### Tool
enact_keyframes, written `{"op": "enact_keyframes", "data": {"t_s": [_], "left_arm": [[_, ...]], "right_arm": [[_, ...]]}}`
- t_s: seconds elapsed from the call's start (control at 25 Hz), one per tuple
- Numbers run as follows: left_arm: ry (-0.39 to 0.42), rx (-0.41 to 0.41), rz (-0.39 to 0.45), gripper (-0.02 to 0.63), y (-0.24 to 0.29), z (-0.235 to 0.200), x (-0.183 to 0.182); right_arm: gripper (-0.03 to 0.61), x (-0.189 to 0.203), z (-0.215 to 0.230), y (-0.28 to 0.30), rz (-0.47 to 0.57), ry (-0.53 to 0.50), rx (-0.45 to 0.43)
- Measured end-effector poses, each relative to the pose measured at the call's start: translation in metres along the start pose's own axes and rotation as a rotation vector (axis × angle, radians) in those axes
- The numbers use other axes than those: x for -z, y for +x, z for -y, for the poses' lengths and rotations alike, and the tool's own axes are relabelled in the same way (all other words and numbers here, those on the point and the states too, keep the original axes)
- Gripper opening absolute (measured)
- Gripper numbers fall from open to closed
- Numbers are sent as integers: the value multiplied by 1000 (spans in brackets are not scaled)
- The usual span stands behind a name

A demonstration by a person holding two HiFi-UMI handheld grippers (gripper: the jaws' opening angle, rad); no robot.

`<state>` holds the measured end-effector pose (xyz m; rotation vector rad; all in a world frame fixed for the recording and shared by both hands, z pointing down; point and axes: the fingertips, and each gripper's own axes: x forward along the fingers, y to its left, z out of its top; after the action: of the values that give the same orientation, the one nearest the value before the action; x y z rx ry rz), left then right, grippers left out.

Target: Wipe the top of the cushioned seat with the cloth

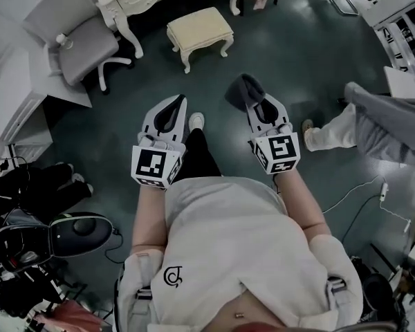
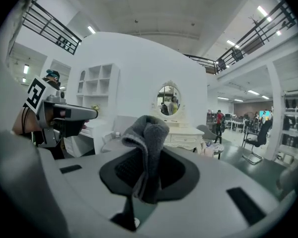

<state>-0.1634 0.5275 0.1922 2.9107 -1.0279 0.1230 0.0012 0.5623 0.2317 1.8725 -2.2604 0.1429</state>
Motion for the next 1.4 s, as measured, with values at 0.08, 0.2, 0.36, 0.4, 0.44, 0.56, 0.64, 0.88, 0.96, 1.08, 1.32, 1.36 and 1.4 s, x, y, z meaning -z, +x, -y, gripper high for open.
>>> {"op": "enact_keyframes", "data": {"t_s": [0.08, 0.2, 0.36, 0.4, 0.44, 0.56, 0.64, 0.88, 0.96, 1.08, 1.32, 1.36, 1.4], "left_arm": [[-9, 1, -5, 12, 25, -26, 2], [-15, 11, 10, 12, 67, -73, -4], [3, 22, 12, 12, 125, -142, -21], [7, 24, 11, 12, 140, -160, -26], [10, 26, 10, 12, 154, -177, -32], [8, 21, 1, 12, 188, -218, -38], [4, 10, -13, 12, 203, -235, -34], [-33, -50, -70, 12, 242, -273, -13], [-41, -82, -86, 12, 255, -282, -5], [-55, -147, -114, 12, 280, -298, 6], [-107, -275, -143, 12, 344, -328, 21], [-116, -294, -147, 12, 354, -331, 23], [-128, -313, -148, 12, 364, -335, 26]], "right_arm": [[71, -2, 10, 32, -10, 5, 1], [71, -10, 25, 91, -29, 7, 9], [71, -30, 42, 175, -41, 19, 13], [71, -37, 47, 196, -41, 18, 12], [71, -45, 52, 217, -43, 16, 11], [72, -55, 66, 269, -54, 18, 9], [72, -55, 73, 295, -67, 22, 3], [72, -52, 86, 367, -101, 34, -80], [72, -47, 94, 390, -112, 39, -118], [72, -39, 107, 429, -145, 29, -189], [72, -25, 140, 515, -232, -6, -386], [74, -21, 147, 527, -249, -8, -411], [74, -17, 153, 540, -266, -10, -434]]}}
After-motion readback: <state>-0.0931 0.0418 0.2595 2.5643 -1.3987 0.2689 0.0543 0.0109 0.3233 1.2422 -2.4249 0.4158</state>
